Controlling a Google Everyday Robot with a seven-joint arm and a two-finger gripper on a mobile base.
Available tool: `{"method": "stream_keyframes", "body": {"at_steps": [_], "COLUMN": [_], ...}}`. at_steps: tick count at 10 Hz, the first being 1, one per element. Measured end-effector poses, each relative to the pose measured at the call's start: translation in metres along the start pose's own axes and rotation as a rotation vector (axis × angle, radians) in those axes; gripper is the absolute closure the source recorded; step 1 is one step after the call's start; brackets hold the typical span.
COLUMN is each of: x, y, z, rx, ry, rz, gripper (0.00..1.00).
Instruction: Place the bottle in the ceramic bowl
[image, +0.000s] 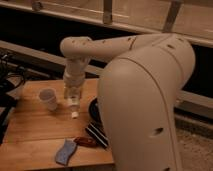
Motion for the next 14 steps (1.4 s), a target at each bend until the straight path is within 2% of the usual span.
{"method": "stream_keyframes", "body": {"at_steps": [3,4,5,6,8,10,12,14], "x": [0.012,0.019,0.025,0.034,0.043,0.045,0.049,0.045], "y": [-0.065,-0.093,-0.106,-0.118,-0.122,-0.131,-0.146,-0.145], "z": [-0.03,-0.037,-0.037,-0.034,-0.023,-0.005,-0.001,0.014], "rx": [-0.007,-0.007,-0.007,-0.007,-0.003,0.011,0.006,0.004], "ry": [-0.062,-0.07,-0.066,-0.058,-0.038,-0.021,-0.02,-0.012], "rz": [0.157,0.24,0.266,0.265,0.255,0.286,0.302,0.306], "gripper": [1.0,1.0,1.0,1.0,1.0,1.0,1.0,1.0]}}
